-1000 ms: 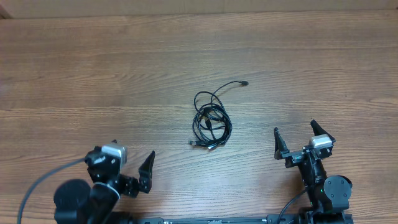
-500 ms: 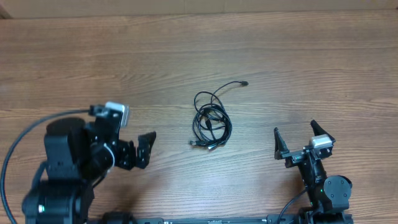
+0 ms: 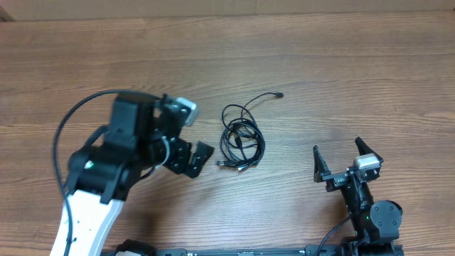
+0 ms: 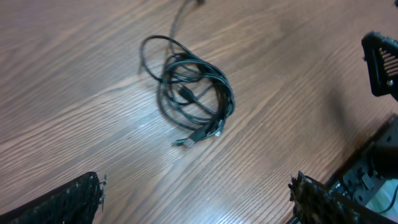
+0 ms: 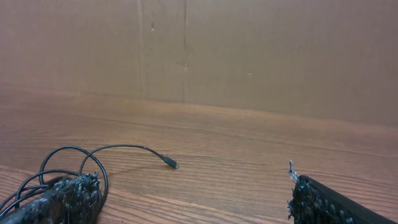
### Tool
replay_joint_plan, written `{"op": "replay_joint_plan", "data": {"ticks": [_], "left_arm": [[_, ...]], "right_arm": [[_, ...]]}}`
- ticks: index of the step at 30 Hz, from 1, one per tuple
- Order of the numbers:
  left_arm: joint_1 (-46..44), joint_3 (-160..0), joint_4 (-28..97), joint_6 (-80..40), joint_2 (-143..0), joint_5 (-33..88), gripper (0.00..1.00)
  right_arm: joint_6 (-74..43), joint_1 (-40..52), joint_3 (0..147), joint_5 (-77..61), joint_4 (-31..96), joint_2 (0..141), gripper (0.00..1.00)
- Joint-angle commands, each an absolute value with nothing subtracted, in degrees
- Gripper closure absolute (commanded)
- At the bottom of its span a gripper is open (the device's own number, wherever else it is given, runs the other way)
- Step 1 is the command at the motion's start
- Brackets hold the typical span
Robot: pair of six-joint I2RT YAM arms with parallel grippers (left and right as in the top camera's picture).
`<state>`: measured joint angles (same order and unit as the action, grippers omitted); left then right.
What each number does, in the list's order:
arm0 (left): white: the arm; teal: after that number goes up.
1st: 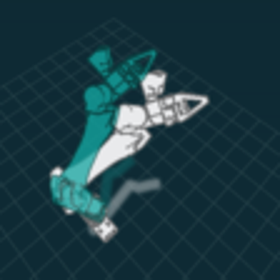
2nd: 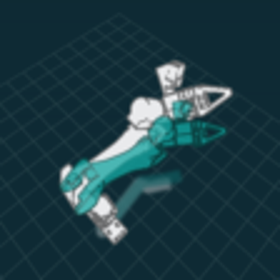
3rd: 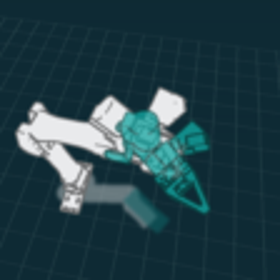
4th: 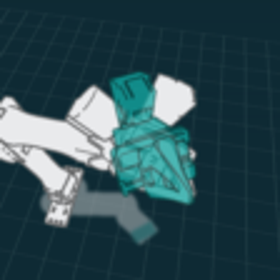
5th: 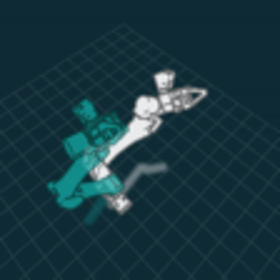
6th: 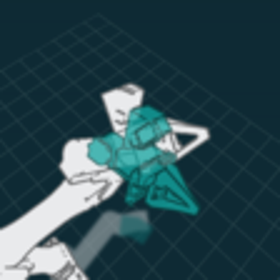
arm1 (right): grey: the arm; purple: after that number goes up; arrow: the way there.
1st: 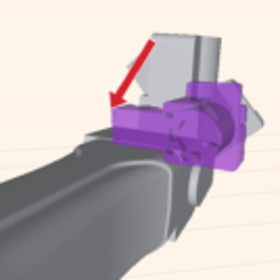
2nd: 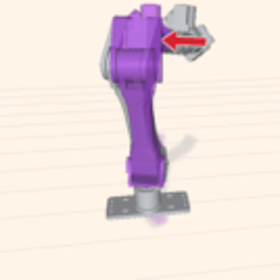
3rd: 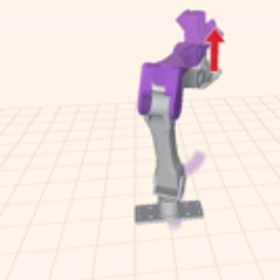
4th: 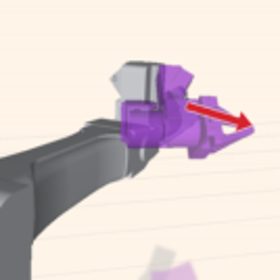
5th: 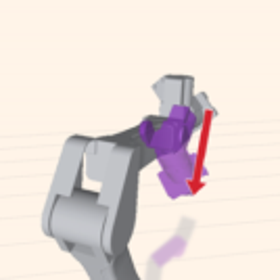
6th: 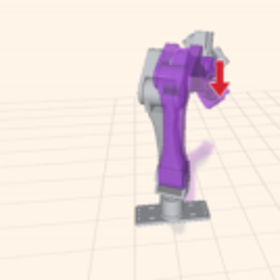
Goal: Untangle cables
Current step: 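Move the left gripper forward over the black cable bundle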
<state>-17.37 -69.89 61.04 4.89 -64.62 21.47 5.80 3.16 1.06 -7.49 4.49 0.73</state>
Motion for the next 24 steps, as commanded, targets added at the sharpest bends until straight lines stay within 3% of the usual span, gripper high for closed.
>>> {"op": "replay_joint_plan", "data": {"ticks": [1, 24], "left_arm": [[-19.51, -71.42, 59.46, 6.22, -67.99, 21.96, 0.01], [-19.64, -71.4, 58.83, 6.22, -90.48, 22.37, 0.0]], "right_arm": [[5.87, 3.49, 0.45, -7.38, 4.21, 0.16, 0.0], [5.87, 3.49, 0.45, -7.38, 4.19, 0.16, 0.0]]}}
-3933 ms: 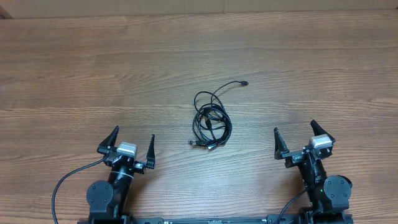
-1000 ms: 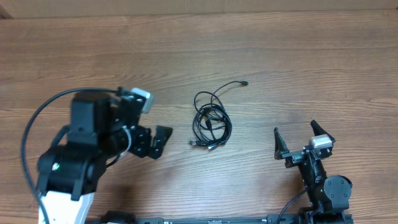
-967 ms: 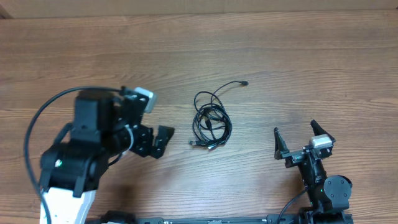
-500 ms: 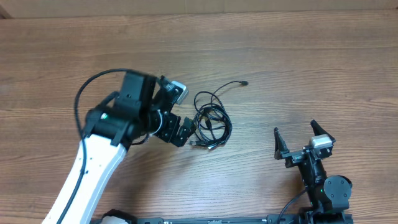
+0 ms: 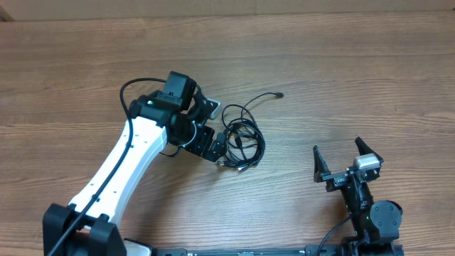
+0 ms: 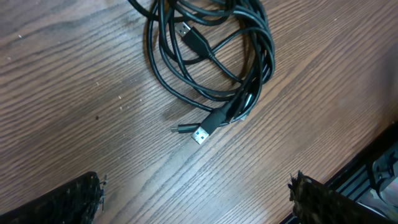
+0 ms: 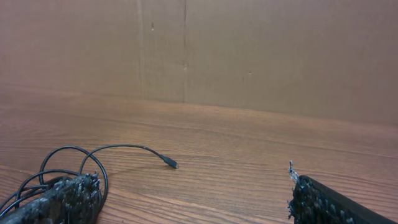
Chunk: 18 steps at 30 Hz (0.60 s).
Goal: Untangle cables
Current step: 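Move the left gripper forward over the black cable bundle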
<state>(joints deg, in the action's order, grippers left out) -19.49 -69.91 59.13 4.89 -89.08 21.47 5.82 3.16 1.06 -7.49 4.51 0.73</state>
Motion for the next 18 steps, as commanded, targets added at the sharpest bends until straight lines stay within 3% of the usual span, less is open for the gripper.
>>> {"op": "replay_joint_plan", "data": {"ticks": [1, 18], "left_arm": [[-19.64, -71.42, 58.37, 6.2, -91.02, 22.44, 0.01], [-19.64, -71.4, 55.37, 6.22, -91.29, 22.52, 0.0]], "right_arm": [[5.87, 3.49, 0.45, -7.38, 4.21, 0.16, 0.0], [5.87, 3.46, 0.45, -7.38, 4.21, 0.16, 0.0]]}}
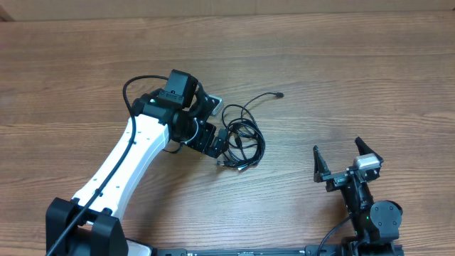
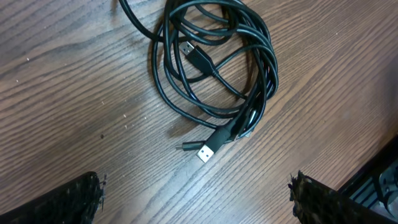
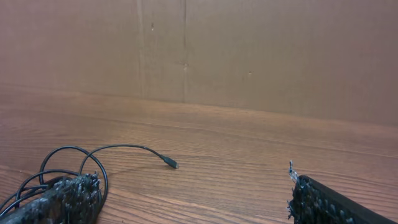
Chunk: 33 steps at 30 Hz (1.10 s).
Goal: Untangle cables
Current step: 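Move the left gripper forward over the black cable bundle, then lower the left gripper and grasp the black cable bundle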
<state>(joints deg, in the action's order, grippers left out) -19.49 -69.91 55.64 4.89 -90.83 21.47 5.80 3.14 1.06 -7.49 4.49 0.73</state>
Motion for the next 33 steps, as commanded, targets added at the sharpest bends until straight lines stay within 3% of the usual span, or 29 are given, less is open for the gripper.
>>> {"op": "replay_joint_plan", "data": {"ticks": [1, 7, 10, 33], "left_arm": [[-19.64, -71.4, 55.35, 6.22, -91.29, 22.5, 0.0], [-19.66, -71.4, 53.67, 6.17, -91.31, 22.57, 0.11], [-19.77, -71.4, 53.78, 6.22, -91.37, 23.22, 0.0], [-25.65, -71.4, 44.01, 0.54, -101.27, 19.59, 0.0]], "right_arm": [[5.87, 3.49, 0.45, -7.38, 4.19, 0.16, 0.0], [5.87, 3.49, 0.45, -7.38, 4.21, 0.16, 0.0], [5.87, 3.46, 0.45, -7.38, 4.21, 0.16, 0.0], [5.87, 3.46, 0.45, -7.38, 4.21, 0.16, 0.0]]}}
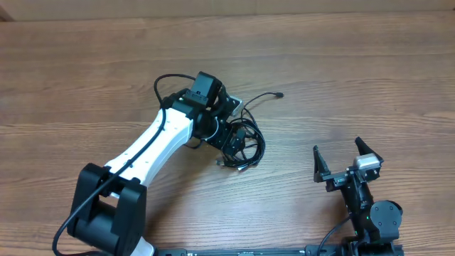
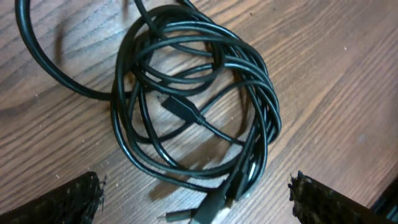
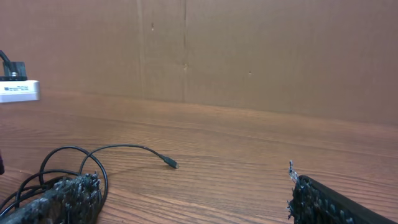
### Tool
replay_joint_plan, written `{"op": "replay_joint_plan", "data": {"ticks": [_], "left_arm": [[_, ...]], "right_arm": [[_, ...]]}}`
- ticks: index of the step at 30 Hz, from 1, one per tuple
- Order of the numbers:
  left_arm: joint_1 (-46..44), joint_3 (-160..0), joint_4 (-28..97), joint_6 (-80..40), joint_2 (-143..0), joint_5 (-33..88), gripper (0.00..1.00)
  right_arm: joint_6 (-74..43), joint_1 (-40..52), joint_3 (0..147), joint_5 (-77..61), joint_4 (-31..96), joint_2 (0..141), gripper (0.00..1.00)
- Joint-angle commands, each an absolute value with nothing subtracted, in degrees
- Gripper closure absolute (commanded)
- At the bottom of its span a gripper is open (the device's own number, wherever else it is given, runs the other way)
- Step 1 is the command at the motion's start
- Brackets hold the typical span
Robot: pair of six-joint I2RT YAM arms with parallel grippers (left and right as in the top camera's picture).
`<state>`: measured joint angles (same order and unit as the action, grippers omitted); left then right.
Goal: Untangle cables
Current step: 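Lower the left gripper and grasp the black cable bundle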
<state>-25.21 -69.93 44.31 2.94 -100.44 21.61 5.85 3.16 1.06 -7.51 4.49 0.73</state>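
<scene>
A tangled coil of thin black cables (image 1: 245, 139) lies mid-table; one loose end with a small plug (image 1: 279, 94) trails to the far right. My left gripper (image 1: 231, 136) hangs open right over the coil's left half. In the left wrist view the coil (image 2: 193, 112) fills the frame between the two dark fingers (image 2: 59, 202), with a USB plug (image 2: 214, 208) at the bottom edge. Nothing is held. My right gripper (image 1: 347, 158) stands open near the front right, well apart from the coil. It sees the loose plug (image 3: 171, 163) ahead.
The wooden table (image 1: 370, 64) runs out to a brown cardboard wall (image 3: 249, 50) at the back. The left arm's white link (image 1: 153, 146) crosses the table from the front left. The left wrist's camera block (image 3: 18, 90) shows at the right wrist view's left edge.
My left gripper has shifted right and farther back, from the coil's left edge to over the coil itself, which now looks larger in its view. The cables and right arm are unmoved.
My left gripper was open and raised to the left of the coil. Then it stood low at the coil's left edge, over the USB plug, and stayed there. Now it is over the coil, still open. The right gripper stayed parked and open throughout.
</scene>
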Motion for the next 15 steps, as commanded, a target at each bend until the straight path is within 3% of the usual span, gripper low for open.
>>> {"op": "replay_joint_plan", "data": {"ticks": [1, 15], "left_arm": [[-25.65, -71.4, 43.92, -0.27, -101.47, 18.7, 0.0], [-26.7, -71.37, 44.01, -8.03, -105.25, 8.05, 0.0]], "right_arm": [[5.87, 3.46, 0.45, -7.38, 4.21, 0.16, 0.0], [5.87, 3.49, 0.45, -7.38, 4.21, 0.16, 0.0]]}}
